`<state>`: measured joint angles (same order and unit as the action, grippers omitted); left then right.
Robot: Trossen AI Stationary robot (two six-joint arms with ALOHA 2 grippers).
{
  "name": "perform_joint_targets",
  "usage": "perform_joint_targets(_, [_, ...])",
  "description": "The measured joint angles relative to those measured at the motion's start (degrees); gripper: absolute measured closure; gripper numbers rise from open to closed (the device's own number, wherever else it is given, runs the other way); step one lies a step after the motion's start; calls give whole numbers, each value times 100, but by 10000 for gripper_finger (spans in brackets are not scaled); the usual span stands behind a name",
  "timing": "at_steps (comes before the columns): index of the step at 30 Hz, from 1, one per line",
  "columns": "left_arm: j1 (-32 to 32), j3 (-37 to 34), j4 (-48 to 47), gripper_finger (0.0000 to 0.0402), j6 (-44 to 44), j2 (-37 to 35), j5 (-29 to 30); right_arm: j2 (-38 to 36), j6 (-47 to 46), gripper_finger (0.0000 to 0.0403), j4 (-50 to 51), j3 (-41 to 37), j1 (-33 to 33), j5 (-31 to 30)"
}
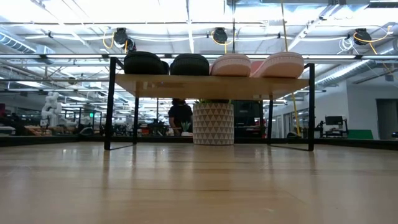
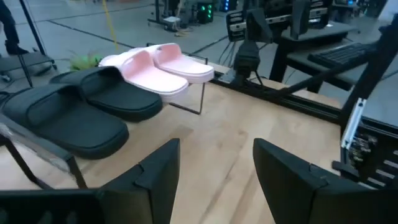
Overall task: Pick and place slides into the shelf
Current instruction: Return to Home Position
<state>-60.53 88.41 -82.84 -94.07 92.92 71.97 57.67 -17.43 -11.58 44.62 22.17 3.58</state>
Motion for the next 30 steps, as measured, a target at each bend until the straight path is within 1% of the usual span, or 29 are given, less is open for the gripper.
perform_joint_targets(3, [-2, -408, -1, 197, -193, -202, 17, -94, 89, 234, 202, 0, -462, 553])
perform_joint_targets(5, [-2, -702, 0, 197, -271, -412, 51, -226, 161, 234, 457, 0, -701, 724])
perform_joint_targets(11, [-124, -1595, 67, 197, -311, -1453, 356, -958, 324, 234, 1155, -2, -1012, 709])
perform_joint_targets(14, [-116, -1986, 412, 197, 44, -2042, 375, -1392, 331, 234, 1507, 0, -1011, 679])
perform_joint_targets(16, [-46, -2241, 858, 197, 611, -2393, 322, -1639, 293, 234, 1784, -1, -1009, 525])
perform_joint_targets(21, [315, -2893, 2221, 197, 2321, -3231, -73, -2144, 226, 234, 2435, -3, -1010, -88])
perform_joint_targets(24, [505, -3421, 3284, 197, 3245, -3781, -342, -2371, 338, 234, 2193, -174, -1010, -54])
perform_joint_targets(26, [680, -3842, 4207, 197, 4032, -4092, -616, -2549, 262, 234, 2000, -426, -1006, -24])
perform_joint_targets(28, [950, -4259, 5167, 197, 4879, -4369, -1072, -2720, 92, 234, 1744, -747, -1010, 109])
perform_joint_targets(30, [1326, -4607, 6021, 197, 5667, -4593, -1652, -2895, -24, 234, 1319, -1134, -1010, 274])
